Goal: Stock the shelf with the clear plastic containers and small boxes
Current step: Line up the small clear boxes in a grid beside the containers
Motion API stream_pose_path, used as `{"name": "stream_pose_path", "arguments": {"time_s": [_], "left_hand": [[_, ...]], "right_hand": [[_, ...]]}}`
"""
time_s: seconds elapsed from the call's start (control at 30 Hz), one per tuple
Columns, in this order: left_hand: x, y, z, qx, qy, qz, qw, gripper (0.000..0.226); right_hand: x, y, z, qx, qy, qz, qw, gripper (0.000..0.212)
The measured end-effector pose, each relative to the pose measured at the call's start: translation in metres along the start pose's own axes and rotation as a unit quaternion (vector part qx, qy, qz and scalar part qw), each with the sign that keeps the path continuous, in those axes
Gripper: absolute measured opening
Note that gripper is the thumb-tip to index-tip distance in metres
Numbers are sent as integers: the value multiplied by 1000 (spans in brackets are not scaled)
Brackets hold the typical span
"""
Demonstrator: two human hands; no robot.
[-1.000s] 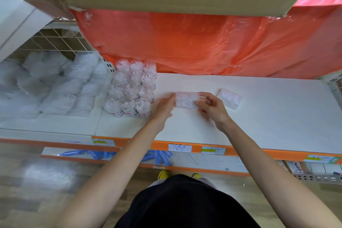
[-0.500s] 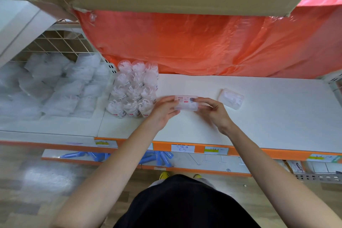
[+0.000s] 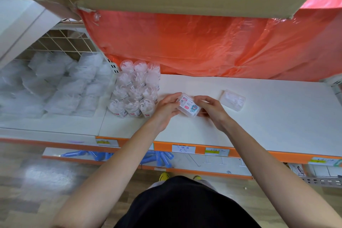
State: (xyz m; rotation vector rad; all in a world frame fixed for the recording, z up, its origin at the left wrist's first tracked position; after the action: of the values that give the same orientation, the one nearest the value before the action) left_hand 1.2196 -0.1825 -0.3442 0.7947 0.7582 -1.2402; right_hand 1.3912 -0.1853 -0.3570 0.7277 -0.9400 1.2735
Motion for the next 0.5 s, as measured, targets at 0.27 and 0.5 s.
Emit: {"name": "stream_pose_path", "arguments": {"time_s": [0.27, 0.5], "left_hand": [[17, -1, 2, -23, -48, -13, 999, 39], [20, 8, 2, -39, -29, -54, 997, 31]], "right_hand": [[-11, -4, 0, -29, 34, -79, 996, 32], [-19, -4, 3, -8, -12, 34, 999, 63]]}}
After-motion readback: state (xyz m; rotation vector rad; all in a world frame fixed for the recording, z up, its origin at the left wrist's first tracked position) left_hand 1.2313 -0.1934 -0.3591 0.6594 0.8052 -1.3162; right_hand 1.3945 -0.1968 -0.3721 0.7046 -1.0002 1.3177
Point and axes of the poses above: each hand's wrist, its own z-axis away from the middle knuckle, its own y-axis out of the palm, x = y × z, the point moved 7 cm from there along -z, towards the middle knuckle, and after that the axes turned 14 degrees about -x, right-handed, at the moved point
